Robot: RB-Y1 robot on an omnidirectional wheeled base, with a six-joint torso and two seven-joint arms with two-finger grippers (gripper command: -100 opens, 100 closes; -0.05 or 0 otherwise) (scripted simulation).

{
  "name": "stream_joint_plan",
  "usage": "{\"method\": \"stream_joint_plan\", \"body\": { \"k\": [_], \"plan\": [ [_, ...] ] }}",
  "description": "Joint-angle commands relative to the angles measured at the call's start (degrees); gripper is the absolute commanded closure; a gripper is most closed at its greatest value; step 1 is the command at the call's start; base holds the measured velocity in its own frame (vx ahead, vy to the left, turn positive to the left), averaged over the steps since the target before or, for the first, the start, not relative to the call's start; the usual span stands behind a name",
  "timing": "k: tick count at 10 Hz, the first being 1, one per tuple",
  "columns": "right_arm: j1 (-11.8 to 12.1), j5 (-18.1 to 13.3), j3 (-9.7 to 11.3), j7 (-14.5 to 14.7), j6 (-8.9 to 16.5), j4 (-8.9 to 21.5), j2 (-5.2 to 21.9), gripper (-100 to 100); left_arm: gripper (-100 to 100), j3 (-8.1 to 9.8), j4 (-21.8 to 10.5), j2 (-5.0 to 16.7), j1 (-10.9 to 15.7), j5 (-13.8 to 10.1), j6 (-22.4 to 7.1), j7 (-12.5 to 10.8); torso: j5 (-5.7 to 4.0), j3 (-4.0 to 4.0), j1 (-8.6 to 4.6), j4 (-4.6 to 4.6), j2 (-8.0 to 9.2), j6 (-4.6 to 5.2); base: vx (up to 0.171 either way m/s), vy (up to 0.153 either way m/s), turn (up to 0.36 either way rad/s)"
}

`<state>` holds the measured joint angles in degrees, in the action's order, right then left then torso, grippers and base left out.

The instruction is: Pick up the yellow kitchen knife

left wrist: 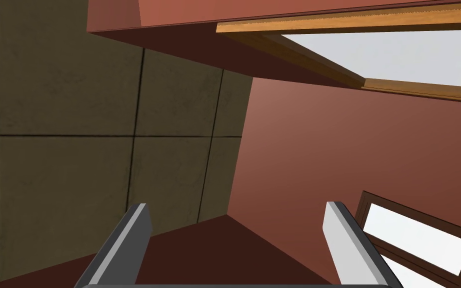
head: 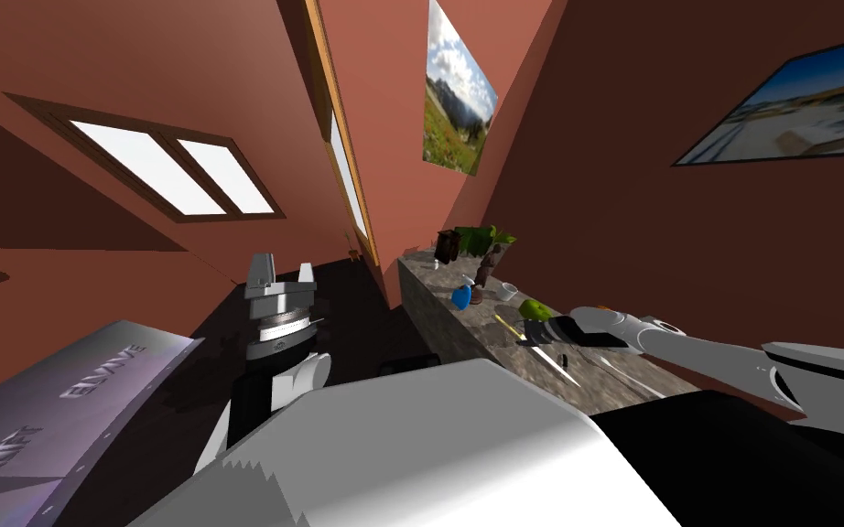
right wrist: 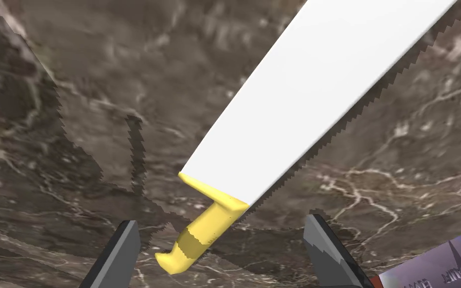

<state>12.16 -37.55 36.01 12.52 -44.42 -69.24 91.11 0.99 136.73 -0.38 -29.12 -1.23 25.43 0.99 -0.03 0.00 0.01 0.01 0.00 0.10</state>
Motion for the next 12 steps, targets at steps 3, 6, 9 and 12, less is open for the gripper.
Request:
{"method": "stream_joint_plan", "body": {
  "k": [3,6,9,12],
  "plan": [
    [0.42,-0.17,0.15,0.69,0.58,0.90,-1.42,100,0,0.00,0.00,0.00,0.00,0.00,0.00,0.00,0.03,-0.02,0.01,-0.01,-0.03,0.02,0.016,0.005,0.043],
    [0.39,-0.12,0.10,0.60,0.60,0.92,-1.38,100,0,0.00,0.00,0.00,0.00,0.00,0.00,0.00,-0.07,-0.03,-0.10,-0.03,-0.01,-0.03,0.000,0.000,0.000],
    [0.62,0.42,-0.17,0.19,0.41,-0.55,0.34,100,0,0.00,0.00,0.00,0.00,0.00,0.00,0.00,-0.08,-0.04,-0.14,-0.05,-0.03,-0.03,-0.004,-0.002,-0.032],
    [0.69,0.62,-0.28,-0.11,0.49,-1.21,1.02,0,0,0.00,0.00,0.00,0.00,0.00,0.00,0.00,-0.09,-0.01,-0.13,-0.04,0.04,-0.02,-0.012,0.000,-0.031]
  ]
}}
